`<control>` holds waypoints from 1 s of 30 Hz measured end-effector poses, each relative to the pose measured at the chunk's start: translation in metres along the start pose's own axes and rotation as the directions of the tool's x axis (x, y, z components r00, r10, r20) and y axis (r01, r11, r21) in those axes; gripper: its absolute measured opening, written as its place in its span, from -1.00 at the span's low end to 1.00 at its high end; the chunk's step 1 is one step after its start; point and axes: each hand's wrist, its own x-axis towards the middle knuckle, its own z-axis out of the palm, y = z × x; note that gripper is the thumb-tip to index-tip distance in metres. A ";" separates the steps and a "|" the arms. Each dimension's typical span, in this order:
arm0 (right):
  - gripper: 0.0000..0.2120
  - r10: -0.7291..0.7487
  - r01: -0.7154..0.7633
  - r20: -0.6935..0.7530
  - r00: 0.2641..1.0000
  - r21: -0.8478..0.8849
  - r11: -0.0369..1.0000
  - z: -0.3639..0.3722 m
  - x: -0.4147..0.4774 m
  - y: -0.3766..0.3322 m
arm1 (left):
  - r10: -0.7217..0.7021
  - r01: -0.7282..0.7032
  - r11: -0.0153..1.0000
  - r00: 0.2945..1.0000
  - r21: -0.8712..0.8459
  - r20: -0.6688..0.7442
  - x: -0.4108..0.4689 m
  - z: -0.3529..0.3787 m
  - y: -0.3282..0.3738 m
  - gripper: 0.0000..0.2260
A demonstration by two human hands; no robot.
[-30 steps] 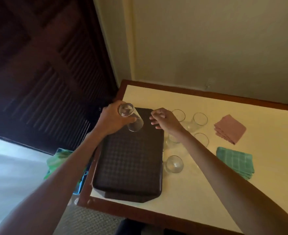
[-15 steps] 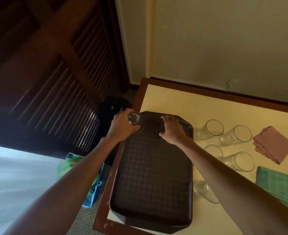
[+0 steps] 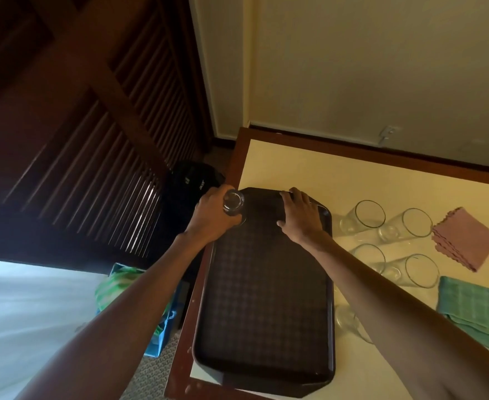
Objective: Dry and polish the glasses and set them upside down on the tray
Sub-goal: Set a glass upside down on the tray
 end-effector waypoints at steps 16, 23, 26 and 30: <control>-0.41 0.012 -0.011 -0.008 1.000 0.024 1.000 0.004 -0.006 0.004 | -0.354 0.345 0.934 0.929 0.090 0.111 -0.051 0.023 -0.043 -0.90; -0.34 0.072 -0.075 0.045 0.996 0.077 0.994 0.004 0.001 0.010 | -0.338 0.336 0.941 0.935 0.033 0.109 -0.029 0.017 -0.036 -0.91; -0.33 0.075 -0.078 0.046 0.996 0.081 0.994 0.005 0.003 0.011 | -0.326 0.308 0.943 0.931 0.127 0.164 -0.018 0.010 -0.033 -0.63; -0.28 0.067 -0.070 0.038 0.997 0.085 0.994 0.008 0.004 0.012 | -0.151 0.158 0.977 0.987 -0.140 0.057 0.003 -0.001 -0.006 -0.24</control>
